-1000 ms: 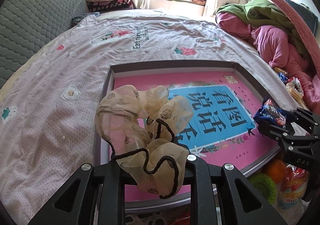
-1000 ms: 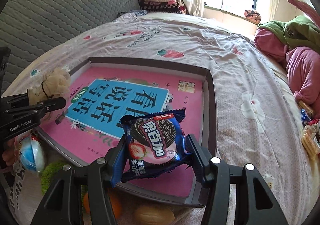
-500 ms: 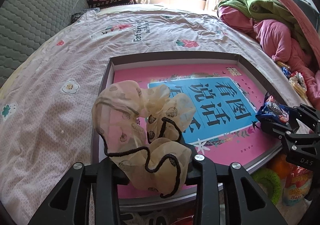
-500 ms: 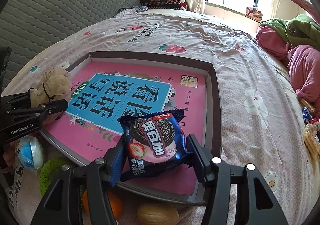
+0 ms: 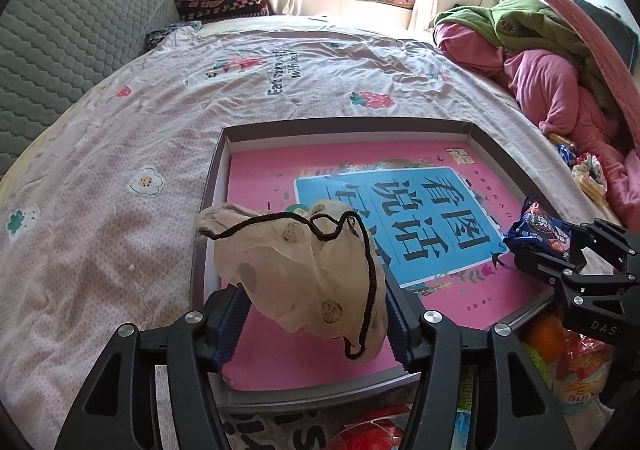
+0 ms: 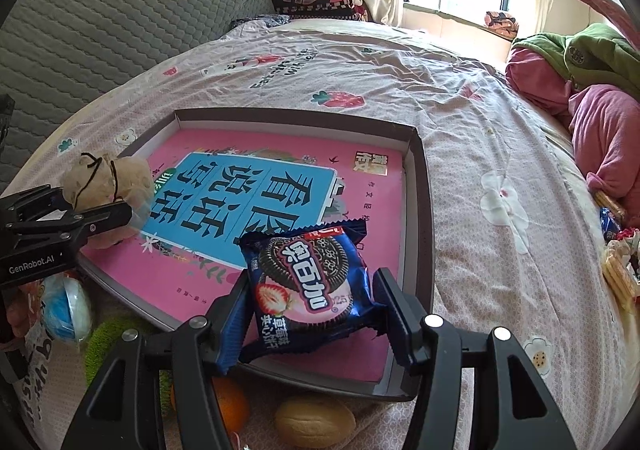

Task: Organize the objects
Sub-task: 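Lower the pouch and packet onto the pink book and open both grippers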

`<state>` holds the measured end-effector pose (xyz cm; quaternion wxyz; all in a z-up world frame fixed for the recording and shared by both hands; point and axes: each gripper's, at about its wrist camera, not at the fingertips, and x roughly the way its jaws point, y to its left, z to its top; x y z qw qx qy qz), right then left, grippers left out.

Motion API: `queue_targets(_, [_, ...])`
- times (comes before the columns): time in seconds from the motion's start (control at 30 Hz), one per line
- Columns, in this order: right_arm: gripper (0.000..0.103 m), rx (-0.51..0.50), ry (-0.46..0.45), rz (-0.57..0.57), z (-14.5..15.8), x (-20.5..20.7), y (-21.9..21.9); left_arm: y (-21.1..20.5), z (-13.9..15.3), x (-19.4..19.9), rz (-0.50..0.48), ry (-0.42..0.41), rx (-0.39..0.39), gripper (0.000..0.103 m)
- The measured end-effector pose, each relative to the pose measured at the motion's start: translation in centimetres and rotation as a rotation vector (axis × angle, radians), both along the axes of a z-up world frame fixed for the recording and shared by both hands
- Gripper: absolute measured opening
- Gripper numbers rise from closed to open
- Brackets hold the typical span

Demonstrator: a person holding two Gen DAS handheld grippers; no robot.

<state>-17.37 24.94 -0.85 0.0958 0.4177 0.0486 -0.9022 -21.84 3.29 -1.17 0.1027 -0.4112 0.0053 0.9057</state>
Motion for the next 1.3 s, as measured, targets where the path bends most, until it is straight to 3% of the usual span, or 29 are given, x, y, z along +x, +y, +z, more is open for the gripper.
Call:
queue_targets(0.63, [0.063,-0.002,0.055,-0.002,1.3,0.7,-0.1,-0.1,1.3,0.9,0.014,0.022,0.011,0.066])
queue_targets(1.3, [0.064,-0.069,0.134,0.007,4.6,2.7,0.5,0.5,3.6,5.6,0.033,0.092,0.010,0.066])
